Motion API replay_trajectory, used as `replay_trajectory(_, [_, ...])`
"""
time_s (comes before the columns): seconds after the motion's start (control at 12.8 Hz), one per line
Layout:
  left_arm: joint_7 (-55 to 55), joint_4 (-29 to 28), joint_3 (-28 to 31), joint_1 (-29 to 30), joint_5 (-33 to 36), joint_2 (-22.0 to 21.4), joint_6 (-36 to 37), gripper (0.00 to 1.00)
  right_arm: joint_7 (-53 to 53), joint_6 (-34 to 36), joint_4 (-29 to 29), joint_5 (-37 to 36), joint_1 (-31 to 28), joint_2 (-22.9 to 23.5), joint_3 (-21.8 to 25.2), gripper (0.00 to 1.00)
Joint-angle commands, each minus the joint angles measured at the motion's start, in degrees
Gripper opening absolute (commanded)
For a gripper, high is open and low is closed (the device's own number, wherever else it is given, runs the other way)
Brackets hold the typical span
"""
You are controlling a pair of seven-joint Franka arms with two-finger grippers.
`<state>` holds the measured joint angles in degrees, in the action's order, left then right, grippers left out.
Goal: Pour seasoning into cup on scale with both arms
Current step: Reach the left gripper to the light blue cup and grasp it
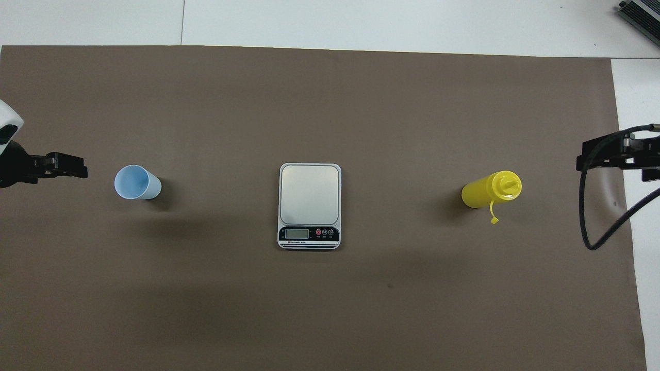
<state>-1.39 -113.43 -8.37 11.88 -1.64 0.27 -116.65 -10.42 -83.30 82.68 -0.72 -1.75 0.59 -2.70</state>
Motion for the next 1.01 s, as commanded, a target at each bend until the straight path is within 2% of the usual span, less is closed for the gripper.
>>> replay_trajectory(0.0, [-3.6,-3.9,-0.5,-0.1,-0.8,2.0,-7.4,1.0,0.3,0.7,0.4,0.6,-0.9,-0.2,-0.5,1.0])
replay_trajectory(0.23, [-4.8,-10.2,-0.5,-0.3,-0.8,1.8,-13.8,1.0,0.6,0.7,0.5,0.6,-1.0,-0.2,-0.4,1.0])
replay_trajectory(0.62, [-10.4,-10.6,-0.7,-0.7,-0.9,4.8,-16.7,1.0,0.4,0.1,0.1,0.7,-0.4,0.2,-0.5,1.0])
replay_trajectory(0.86, [-14.8,-10.8,-0.7,-2.3,-2.1,6.7,-18.0,1.0,0.3,-1.9,2.1,0.6,-0.4,-0.2,-0.5,1.0])
replay_trajectory(0.94, [-15.0,-10.8,-0.7,-2.4,-2.1,6.8,-17.9,0.92,0.0,-1.9,2.1,0.6,-0.3,-0.3,-0.5,1.0])
